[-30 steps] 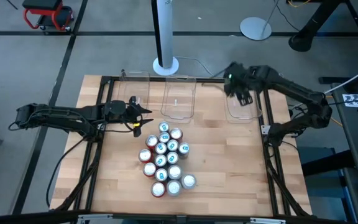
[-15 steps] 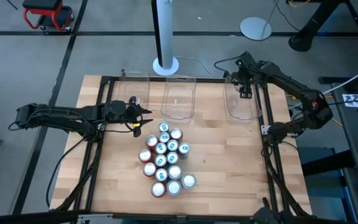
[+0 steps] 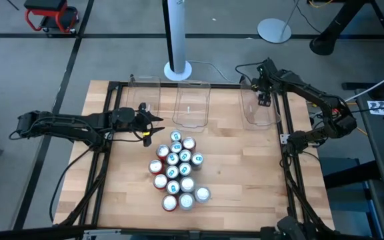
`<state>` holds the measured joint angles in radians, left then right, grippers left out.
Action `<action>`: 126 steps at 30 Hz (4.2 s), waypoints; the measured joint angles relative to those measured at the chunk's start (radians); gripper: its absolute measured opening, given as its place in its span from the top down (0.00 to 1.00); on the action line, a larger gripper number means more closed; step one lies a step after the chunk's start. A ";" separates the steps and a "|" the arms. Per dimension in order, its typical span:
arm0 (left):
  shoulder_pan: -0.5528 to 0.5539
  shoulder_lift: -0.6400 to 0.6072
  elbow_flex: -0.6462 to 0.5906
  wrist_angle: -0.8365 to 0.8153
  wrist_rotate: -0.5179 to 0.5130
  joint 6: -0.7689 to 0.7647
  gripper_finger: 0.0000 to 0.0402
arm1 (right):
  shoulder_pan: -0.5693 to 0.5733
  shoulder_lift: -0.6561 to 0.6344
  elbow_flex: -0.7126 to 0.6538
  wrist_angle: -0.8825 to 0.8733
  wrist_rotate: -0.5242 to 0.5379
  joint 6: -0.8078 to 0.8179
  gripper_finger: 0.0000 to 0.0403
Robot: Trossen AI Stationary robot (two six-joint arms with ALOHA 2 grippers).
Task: Sort soda cans
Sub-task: Put the pink-white soda can into the right transparent bin, then put the orange-white soda can into the right transparent bin
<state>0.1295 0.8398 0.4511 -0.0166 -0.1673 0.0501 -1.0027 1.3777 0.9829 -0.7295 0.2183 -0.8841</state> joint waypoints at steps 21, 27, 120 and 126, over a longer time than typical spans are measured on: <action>0.000 0.000 0.000 -0.002 0.000 0.007 0.58 | 0.001 0.018 -0.030 0.050 0.025 -0.004 0.19; 0.000 0.000 0.000 -0.002 0.000 0.007 0.58 | 0.002 0.076 -0.025 0.059 -0.011 -0.014 0.18; 0.000 0.000 0.000 0.000 0.001 0.009 0.58 | 0.306 0.071 0.412 -0.233 0.023 -0.090 0.07; 0.000 0.000 0.000 -0.001 0.001 0.004 0.58 | 0.550 0.063 0.414 -0.243 0.013 -0.091 0.07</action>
<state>0.1299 0.8402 0.4511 -0.0177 -0.1665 0.0545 -0.4531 1.4403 1.3968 -0.9724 0.2312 -0.9754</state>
